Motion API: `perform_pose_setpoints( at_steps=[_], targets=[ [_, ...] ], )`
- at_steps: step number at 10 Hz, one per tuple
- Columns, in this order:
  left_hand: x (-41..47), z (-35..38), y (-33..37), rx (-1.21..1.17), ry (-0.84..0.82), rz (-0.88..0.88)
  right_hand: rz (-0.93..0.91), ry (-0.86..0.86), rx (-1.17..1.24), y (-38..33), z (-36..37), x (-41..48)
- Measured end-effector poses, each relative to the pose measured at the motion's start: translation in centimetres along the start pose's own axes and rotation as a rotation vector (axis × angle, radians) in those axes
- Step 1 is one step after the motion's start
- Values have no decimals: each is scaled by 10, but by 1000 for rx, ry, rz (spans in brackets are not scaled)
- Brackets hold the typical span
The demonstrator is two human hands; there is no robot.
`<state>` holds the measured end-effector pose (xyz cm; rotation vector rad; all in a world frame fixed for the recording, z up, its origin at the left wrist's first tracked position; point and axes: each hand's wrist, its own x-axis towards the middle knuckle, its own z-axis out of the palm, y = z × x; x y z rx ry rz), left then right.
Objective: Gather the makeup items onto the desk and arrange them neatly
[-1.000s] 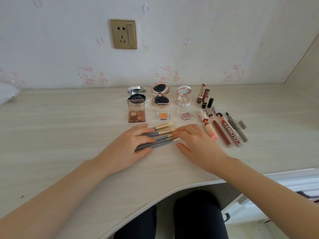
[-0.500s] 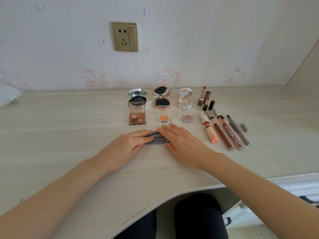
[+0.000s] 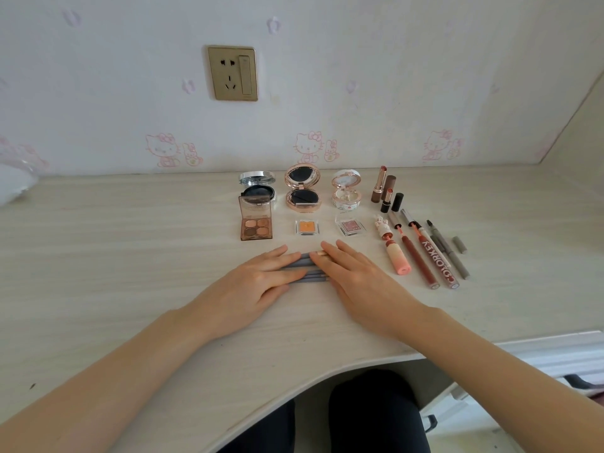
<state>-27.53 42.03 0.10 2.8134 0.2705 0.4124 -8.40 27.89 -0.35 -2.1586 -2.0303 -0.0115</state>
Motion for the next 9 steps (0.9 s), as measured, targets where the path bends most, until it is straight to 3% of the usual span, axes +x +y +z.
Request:
perform_pose_setpoints(
  at_steps=[6,8,9],
  targets=[
    [-7,-1,3,74,-30,3,27,11,-27,0,2,-1],
    [-8,-8,4,-17,-20,-80,-2,121,56,-4,-10,-8],
    [-13,-9,9,4,61,-179,46,186,56,0,-23,-23]
  ],
)
